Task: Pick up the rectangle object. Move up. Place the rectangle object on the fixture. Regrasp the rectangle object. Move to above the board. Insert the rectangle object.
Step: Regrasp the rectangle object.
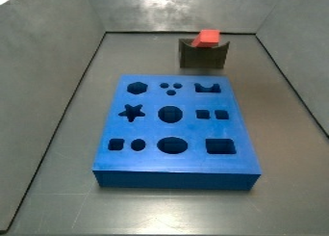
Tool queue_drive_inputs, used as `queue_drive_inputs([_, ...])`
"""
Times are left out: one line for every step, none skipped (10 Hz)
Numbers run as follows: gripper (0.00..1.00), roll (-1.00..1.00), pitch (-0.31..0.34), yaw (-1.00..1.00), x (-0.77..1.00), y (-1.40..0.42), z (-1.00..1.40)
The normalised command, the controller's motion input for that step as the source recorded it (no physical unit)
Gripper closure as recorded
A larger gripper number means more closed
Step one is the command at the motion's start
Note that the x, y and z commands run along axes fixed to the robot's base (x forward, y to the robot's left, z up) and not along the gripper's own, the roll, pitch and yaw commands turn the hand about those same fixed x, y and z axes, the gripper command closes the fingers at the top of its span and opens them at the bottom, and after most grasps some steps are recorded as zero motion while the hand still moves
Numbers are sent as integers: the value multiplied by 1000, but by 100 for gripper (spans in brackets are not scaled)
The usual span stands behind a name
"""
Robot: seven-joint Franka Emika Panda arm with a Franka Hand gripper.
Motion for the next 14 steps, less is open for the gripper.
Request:
queue_drive_inputs([0,1000,-25,7,13,-28,-3])
queue_drive_inputs([0,1000,-12,7,24,-29,1])
queue_drive_inputs([0,1000,1,8,36,-31,-4])
queue_drive_inputs([0,1000,18,10,45,-35,-7])
queue_drive_inputs([0,1000,50,17,61,-38,-7])
queue_drive_inputs([0,1000,85,27,72,-44,-5])
queue_drive_inputs([0,880,116,44,79,-47,-4])
queue_drive_inputs([0,611,139,69,91,-49,-8])
queue_drive_inputs([0,423,148,91,94,-48,-6])
queue_drive_inputs([0,258,141,126,87,-38,1])
queue_drive_inputs([0,82,40,145,27,44,-1000])
queue_drive_inputs([0,63,28,153,27,45,-1000])
queue_drive_inputs([0,39,-32,151,42,40,-1000])
queue_drive_inputs([0,34,-54,142,47,39,-1000])
